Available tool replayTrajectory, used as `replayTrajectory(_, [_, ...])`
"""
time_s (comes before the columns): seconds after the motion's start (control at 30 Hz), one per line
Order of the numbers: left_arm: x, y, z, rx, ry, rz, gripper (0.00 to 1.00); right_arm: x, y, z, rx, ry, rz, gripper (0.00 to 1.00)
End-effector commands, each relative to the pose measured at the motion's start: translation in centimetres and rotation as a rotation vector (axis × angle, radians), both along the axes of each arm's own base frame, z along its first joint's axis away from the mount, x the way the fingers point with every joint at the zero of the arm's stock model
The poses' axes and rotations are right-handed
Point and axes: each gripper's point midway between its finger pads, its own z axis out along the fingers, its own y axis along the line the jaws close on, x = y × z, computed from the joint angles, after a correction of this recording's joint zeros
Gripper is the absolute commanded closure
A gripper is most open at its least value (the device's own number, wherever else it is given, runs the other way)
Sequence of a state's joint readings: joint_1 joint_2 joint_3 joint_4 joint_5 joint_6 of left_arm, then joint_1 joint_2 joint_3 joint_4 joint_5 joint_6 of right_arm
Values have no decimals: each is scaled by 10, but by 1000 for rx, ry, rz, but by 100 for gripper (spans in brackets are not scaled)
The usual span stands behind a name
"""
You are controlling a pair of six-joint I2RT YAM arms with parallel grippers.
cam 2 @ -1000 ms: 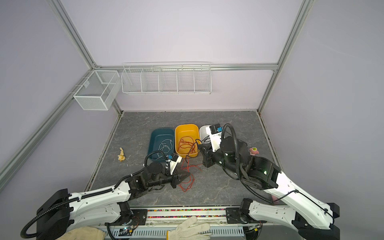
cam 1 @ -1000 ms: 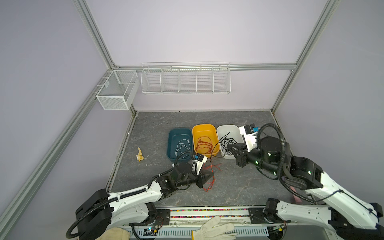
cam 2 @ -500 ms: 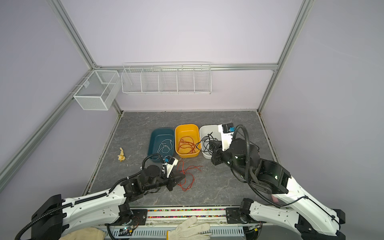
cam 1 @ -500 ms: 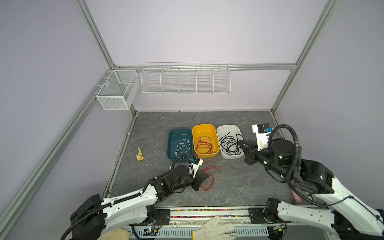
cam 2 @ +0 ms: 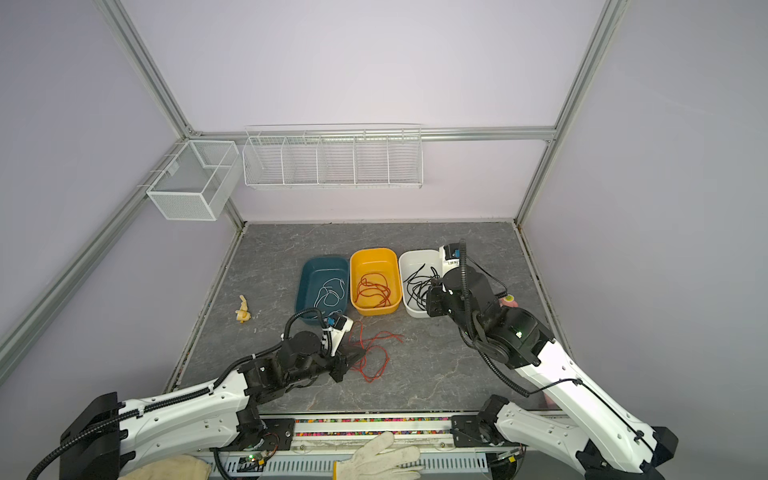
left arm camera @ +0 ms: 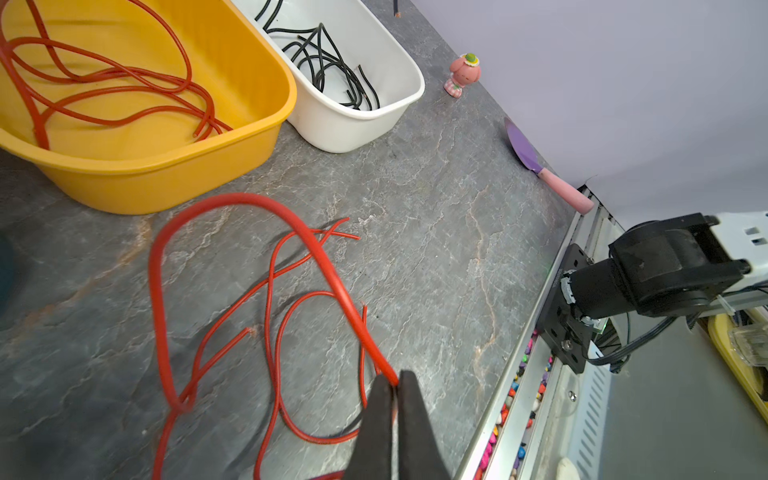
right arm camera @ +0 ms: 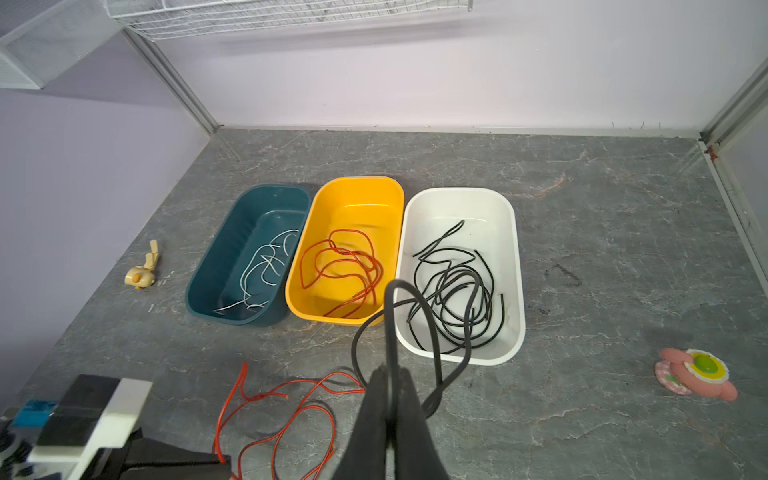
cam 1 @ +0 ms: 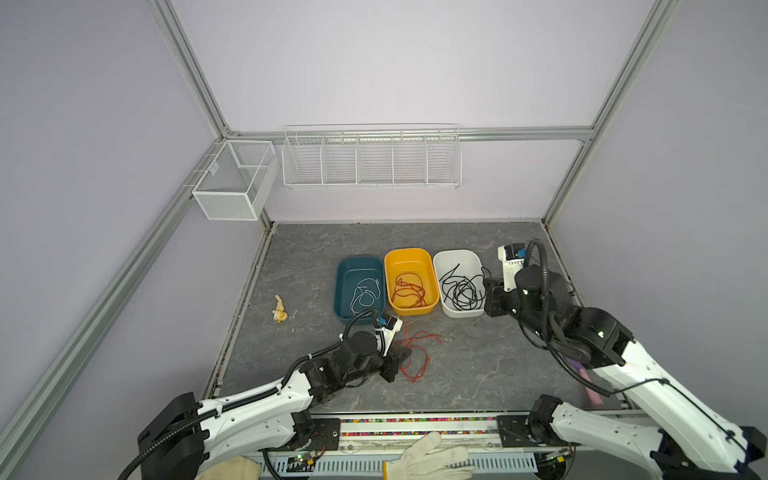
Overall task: Untangle the cables
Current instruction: 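Carry the black cable over the white tub with the right gripper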
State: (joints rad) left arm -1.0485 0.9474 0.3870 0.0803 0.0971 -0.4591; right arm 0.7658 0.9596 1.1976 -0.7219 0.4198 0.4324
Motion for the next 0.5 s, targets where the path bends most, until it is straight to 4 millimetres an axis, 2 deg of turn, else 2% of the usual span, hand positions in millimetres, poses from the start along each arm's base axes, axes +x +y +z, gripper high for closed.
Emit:
replayTrajectory(0.0, [2, 4, -1, 13, -19, 16, 100, 11, 5, -11, 5, 35, 27, 93])
replayTrajectory(0.47, [2, 5, -4, 32, -13, 15, 100, 89, -4, -63, -2, 194, -77, 93])
